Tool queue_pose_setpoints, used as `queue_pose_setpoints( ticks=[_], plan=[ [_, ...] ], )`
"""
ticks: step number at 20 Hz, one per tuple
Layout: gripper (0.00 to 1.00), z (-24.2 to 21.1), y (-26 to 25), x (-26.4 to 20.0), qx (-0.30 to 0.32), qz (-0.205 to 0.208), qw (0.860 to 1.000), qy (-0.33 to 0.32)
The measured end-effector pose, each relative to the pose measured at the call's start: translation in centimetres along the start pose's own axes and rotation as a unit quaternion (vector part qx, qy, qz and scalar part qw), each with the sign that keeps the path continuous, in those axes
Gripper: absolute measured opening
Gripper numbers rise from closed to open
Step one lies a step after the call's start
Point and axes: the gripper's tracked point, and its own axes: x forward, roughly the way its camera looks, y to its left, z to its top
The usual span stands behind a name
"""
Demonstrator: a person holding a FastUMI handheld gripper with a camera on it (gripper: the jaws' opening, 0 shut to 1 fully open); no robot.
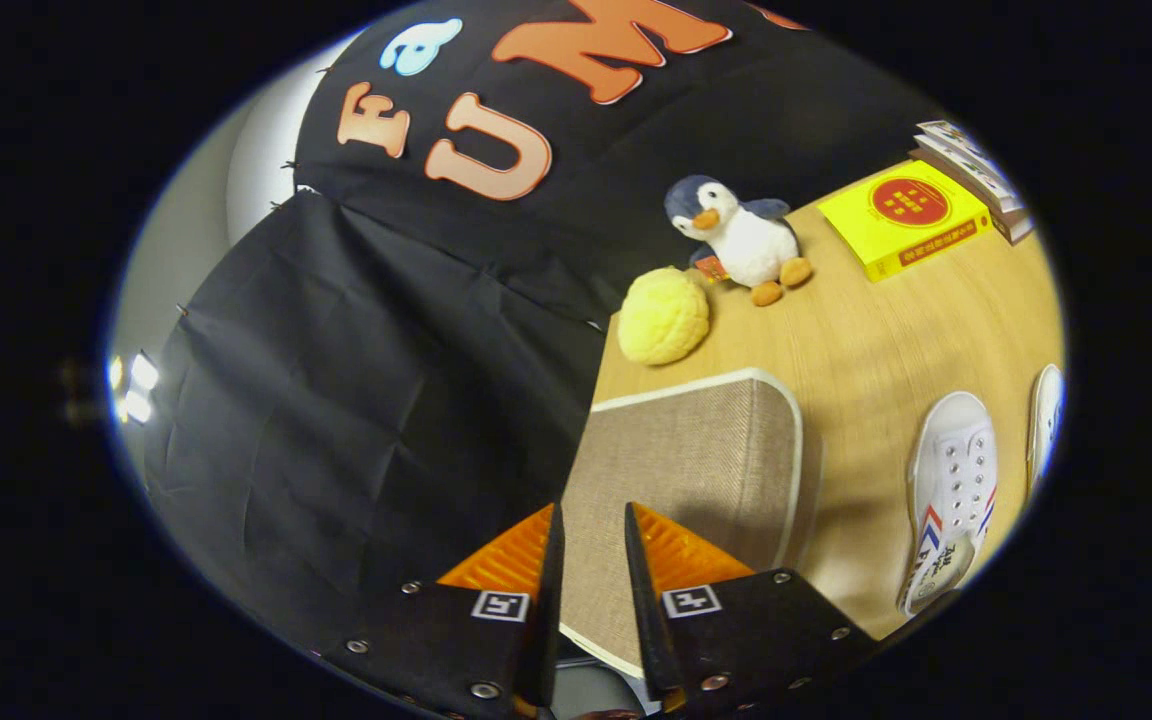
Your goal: Open the storage box then place both shoes into the box .Put the left shoe in first, then the right shoe, with the right side of both shoes facing outward in a uniform manner.
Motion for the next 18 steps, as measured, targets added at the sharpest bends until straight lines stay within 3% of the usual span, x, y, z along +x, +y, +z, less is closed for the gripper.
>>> queue_pose_setpoints(
  ticks=[1,3,7,11,18],
  plan=[
    [0.47,-0.3,-1.0,0.1,0.007,-0.010,1.000,0.002],
    [0.63,-0.9,-2.8,-0.1,0.013,-0.029,0.999,0.005],
    [0.82,-2.3,-5.4,0.1,0.022,-0.049,0.998,0.021],
    [0.89,-3.8,-6.9,0.7,0.037,-0.049,0.997,0.045],
    [0.91,-4.0,-5.7,1.8,0.089,0.017,0.994,0.055]
  ],
)
